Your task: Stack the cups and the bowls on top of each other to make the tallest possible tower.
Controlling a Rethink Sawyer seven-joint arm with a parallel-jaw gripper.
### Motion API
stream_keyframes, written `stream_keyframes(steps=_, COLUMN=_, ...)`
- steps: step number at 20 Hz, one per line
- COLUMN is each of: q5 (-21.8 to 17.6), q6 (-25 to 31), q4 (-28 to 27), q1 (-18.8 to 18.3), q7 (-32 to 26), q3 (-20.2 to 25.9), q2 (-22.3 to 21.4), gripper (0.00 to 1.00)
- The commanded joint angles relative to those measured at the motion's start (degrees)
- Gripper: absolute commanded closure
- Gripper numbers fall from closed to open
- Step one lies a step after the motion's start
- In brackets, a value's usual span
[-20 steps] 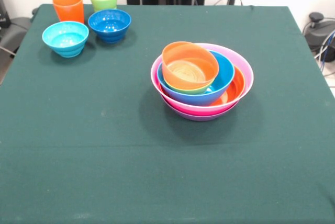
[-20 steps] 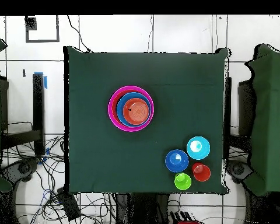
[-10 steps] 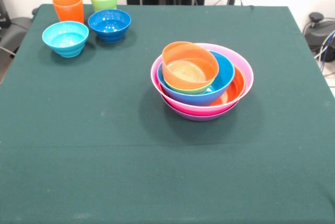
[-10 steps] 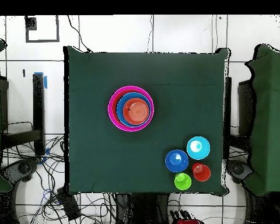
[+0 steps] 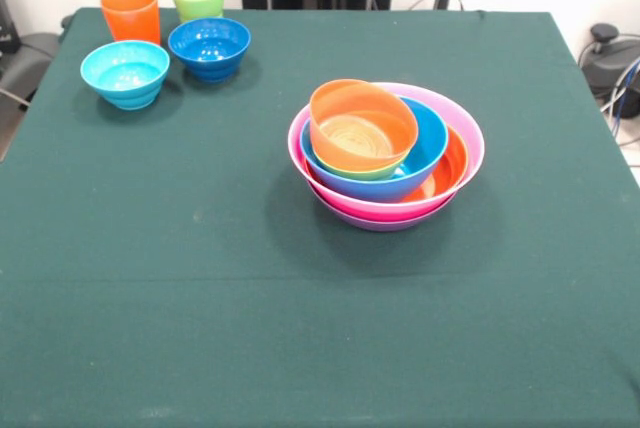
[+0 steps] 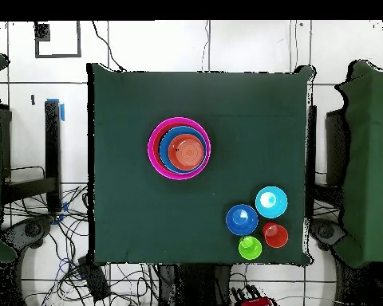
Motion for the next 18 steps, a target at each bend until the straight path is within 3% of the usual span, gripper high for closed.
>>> stream_keyframes(steps=1, q5=-4.5, q6=-5.4, q4=-6.6, q1=7.3, q7=13.9, q3=-3.9, q2=1.1, gripper=0.00)
stream_keyframes(steps=4, q5=-5.3, q6=-7.4, q4=-6.8, q1=9.8, q7=16.8, q3=-6.4, q2=-0.2, gripper=0.00)
stream_keyframes(steps=9, q5=-10.8, q6=-13.6, q4=-10.2, q1=17.4, q7=26.1, q3=-12.4, q2=-1.1, gripper=0.00)
stream_keyframes(steps=18, q5=-11.9, q6=-18.2, q4=-12.5, q1=20.0, q7=26.7, q3=-15.4, q2=-1.1, gripper=0.00)
